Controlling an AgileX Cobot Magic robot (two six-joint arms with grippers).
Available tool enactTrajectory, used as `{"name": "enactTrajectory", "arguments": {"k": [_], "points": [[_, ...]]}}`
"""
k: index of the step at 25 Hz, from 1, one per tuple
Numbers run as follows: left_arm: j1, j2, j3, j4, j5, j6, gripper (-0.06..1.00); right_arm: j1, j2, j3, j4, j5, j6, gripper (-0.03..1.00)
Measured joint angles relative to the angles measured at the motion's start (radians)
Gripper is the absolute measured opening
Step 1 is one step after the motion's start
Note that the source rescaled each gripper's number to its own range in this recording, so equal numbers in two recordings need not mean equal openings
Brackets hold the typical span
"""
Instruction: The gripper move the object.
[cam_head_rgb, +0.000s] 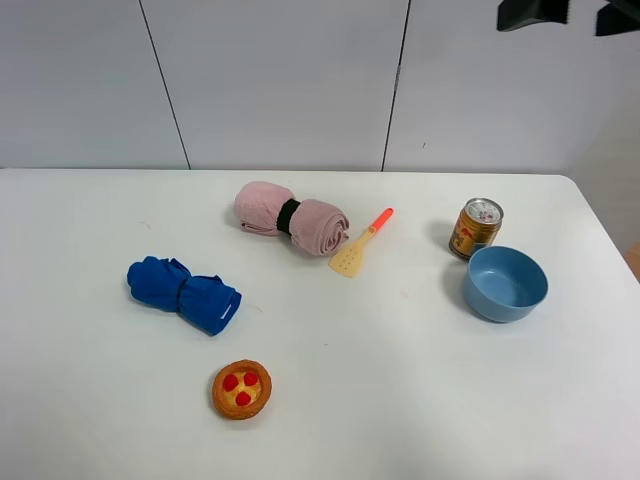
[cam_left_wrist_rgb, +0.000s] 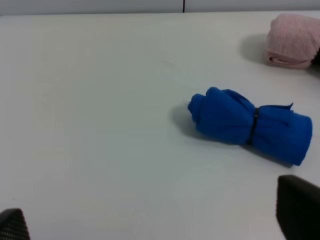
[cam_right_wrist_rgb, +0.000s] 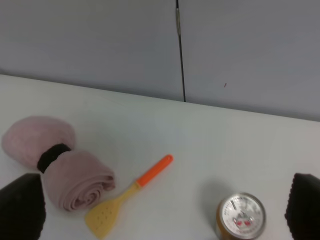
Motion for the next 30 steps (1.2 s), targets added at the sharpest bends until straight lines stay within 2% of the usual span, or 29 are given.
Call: {"name": "enactTrajectory", "arguments": {"k": [3, 7, 10, 14, 19, 30], "points": [[0.0, 0.0, 0.0, 0.0, 0.0, 0.0, 1.0, -0.043, -0.16, 0.129, -0.002, 0.011, 0.024, 0.92], [0.0, 0.0, 0.0, 0.0, 0.0, 0.0, 1.0, -0.187, -0.405, 0.335, 0.015, 0.029, 0.016, 0.92], [0.0, 0.0, 0.0, 0.0, 0.0, 0.0, 1.0, -0.256, -0.593, 0.466, 0.016, 0.06, -0.014, 0.92], [0.0, 0.0, 0.0, 0.0, 0.0, 0.0, 1.0, -0.281, -0.78, 0.592, 0.013, 0.12, -0.025, 0.92], [0.0, 0.0, 0.0, 0.0, 0.0, 0.0, 1.0, -0.295, -0.887, 0.713, -0.038, 0.217, -0.038, 0.92], [0.0, 0.0, 0.0, 0.0, 0.0, 0.0, 1.0, -0.296, -1.118, 0.902, -0.066, 0.232, -0.019, 0.92]]}}
